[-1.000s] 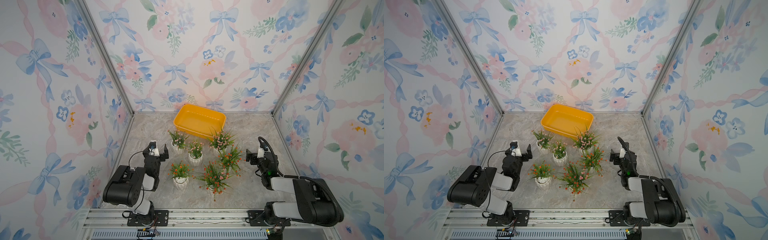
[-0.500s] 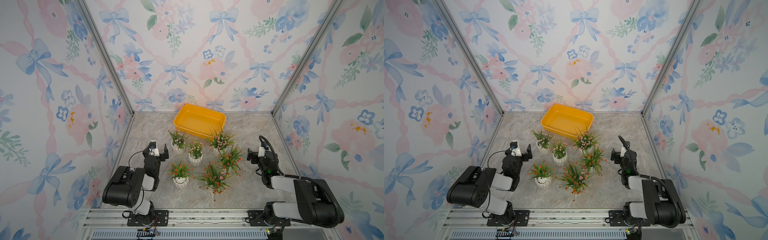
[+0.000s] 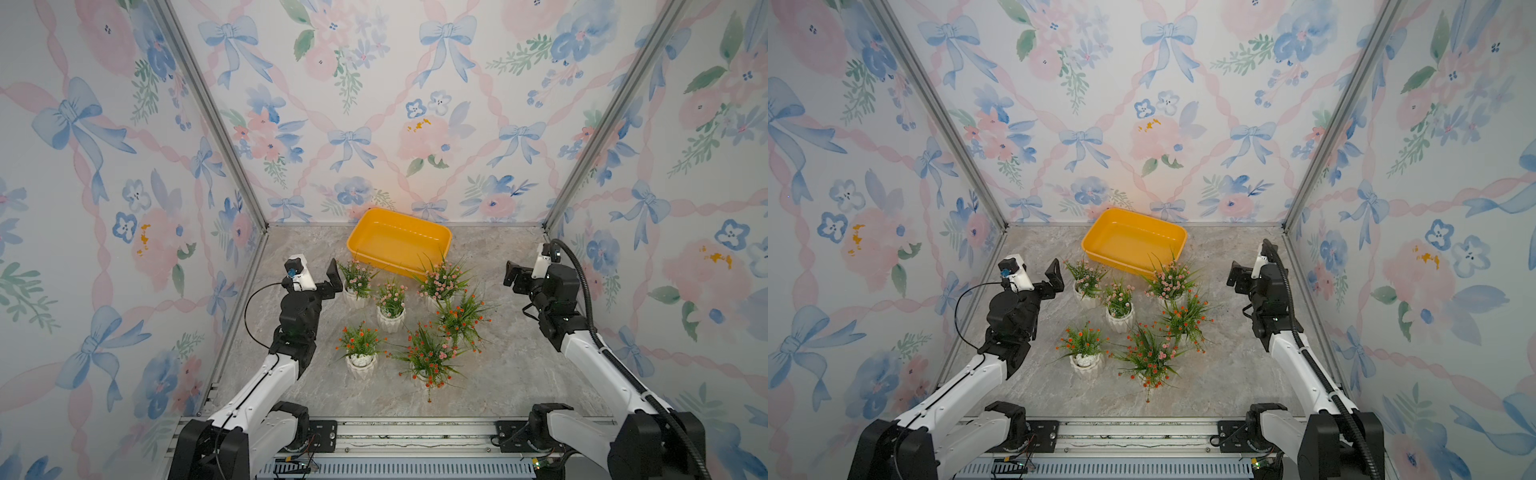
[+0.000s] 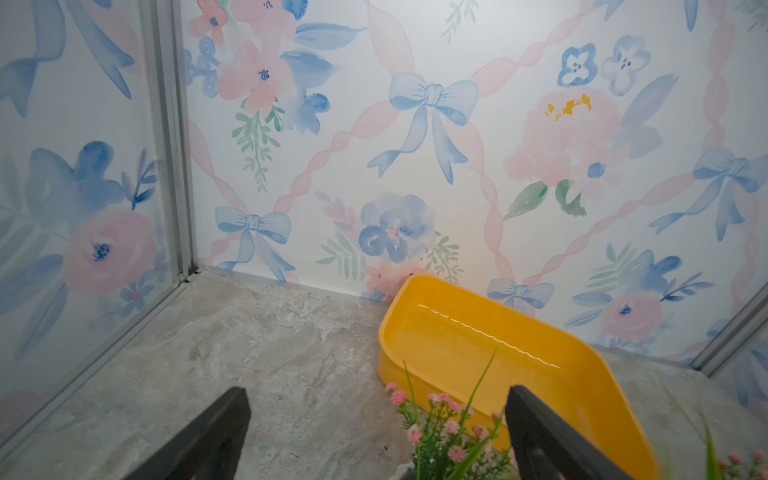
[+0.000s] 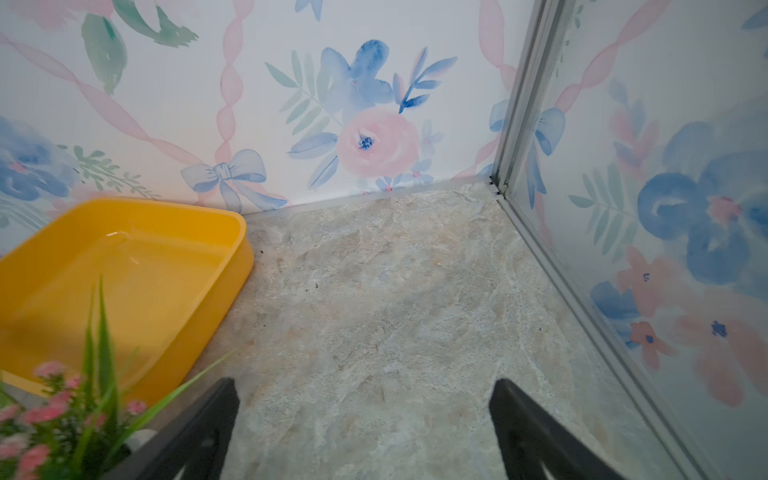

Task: Put the potted gypsophila into the storage box
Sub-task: Pick up the baby's breath potted plant from the center of the board.

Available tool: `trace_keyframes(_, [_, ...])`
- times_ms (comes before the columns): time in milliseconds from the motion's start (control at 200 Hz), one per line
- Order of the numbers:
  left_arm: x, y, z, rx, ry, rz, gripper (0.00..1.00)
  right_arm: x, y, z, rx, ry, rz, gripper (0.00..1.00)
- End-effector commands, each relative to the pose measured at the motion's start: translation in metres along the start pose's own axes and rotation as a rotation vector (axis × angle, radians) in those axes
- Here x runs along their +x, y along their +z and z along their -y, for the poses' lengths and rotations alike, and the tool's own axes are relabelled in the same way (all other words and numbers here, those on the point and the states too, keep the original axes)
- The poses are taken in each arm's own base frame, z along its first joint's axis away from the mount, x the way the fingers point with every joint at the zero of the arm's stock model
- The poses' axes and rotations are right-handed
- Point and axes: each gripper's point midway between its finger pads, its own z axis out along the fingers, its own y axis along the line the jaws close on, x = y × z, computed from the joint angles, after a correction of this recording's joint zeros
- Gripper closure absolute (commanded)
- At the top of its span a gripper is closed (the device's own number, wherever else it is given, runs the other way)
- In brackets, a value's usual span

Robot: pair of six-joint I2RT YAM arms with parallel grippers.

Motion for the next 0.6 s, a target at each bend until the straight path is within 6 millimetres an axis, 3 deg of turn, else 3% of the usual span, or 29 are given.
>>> trace_keyframes(0, [0.026, -0.01, -0.001, -0.061, -0.174, -0.154, 0.02, 0.023, -0.011, -0.024, -0.066, 0.115, -0.231, 0.03])
trace_keyframes(105, [0.026, -0.024, 0.015, -0.022, -0.329, -0.171, 0.02, 0.018, -0.017, -0.055, -0.144, 0.207, -0.322, 0.03])
trace_keyframes(230, [0.018, -0.046, 0.03, 0.03, -0.52, -0.143, 0.02, 0.022, -0.026, -0.114, -0.327, 0.304, -0.384, 0.03])
trace_keyframes(330, [0.015, -0.057, 0.038, 0.047, -0.605, -0.145, 0.02, 0.028, -0.046, -0.165, -0.444, 0.289, -0.426, 0.03])
trace_keyframes(470, [0.019, -0.053, 0.065, 0.088, -0.65, -0.204, 0.02, 0.045, -0.069, -0.217, -0.565, 0.328, -0.538, 0.03])
trace_keyframes(595, [0.029, -0.041, 0.101, 0.142, -0.633, -0.302, 0.02, 0.049, -0.074, -0.24, -0.589, 0.328, -0.572, 0.03])
